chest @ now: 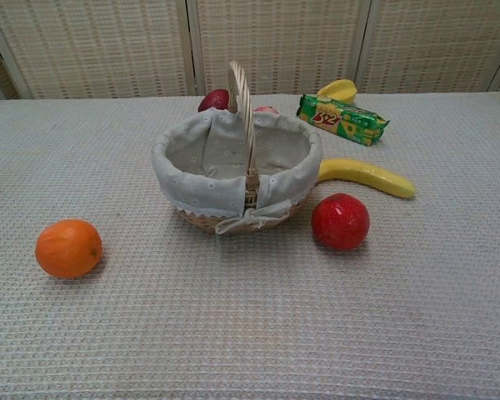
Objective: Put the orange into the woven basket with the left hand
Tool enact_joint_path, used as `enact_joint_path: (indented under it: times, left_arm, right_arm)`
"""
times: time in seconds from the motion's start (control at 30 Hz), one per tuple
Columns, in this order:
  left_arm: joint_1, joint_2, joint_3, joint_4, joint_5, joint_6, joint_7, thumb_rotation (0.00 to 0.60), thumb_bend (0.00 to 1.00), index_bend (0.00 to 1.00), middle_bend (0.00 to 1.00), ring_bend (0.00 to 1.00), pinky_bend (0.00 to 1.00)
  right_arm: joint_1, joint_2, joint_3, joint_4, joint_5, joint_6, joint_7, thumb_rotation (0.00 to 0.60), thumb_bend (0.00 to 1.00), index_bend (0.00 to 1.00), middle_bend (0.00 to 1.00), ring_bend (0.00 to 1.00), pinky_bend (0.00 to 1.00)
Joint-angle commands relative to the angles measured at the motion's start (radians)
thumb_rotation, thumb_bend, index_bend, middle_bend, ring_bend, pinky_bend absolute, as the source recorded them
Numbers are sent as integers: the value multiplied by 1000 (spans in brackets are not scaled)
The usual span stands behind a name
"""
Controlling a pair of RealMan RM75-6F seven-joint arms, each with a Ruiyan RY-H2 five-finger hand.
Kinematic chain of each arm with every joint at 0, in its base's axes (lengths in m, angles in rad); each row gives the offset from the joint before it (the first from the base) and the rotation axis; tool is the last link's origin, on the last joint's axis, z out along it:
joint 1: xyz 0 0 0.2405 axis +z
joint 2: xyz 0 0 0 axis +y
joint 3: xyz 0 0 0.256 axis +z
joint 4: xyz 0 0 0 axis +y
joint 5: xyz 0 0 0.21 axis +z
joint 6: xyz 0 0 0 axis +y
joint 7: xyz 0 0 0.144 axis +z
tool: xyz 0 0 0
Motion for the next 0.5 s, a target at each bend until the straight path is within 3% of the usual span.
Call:
enact_joint_path:
  times: [0.03,0.5]
  left_arm:
    - [-1,0,0,1,-1,0,2,600,343,0,0,0,208]
    - [-21,-52,10,88,96,31,4,600,344,0,0,0,132]
  right_arm:
    - [2,2,-1,-5,2,-9,-10,600,29,0,0,0,42]
    - [11,4,1,-20,10,-42,-29,600,30,0,0,0,42]
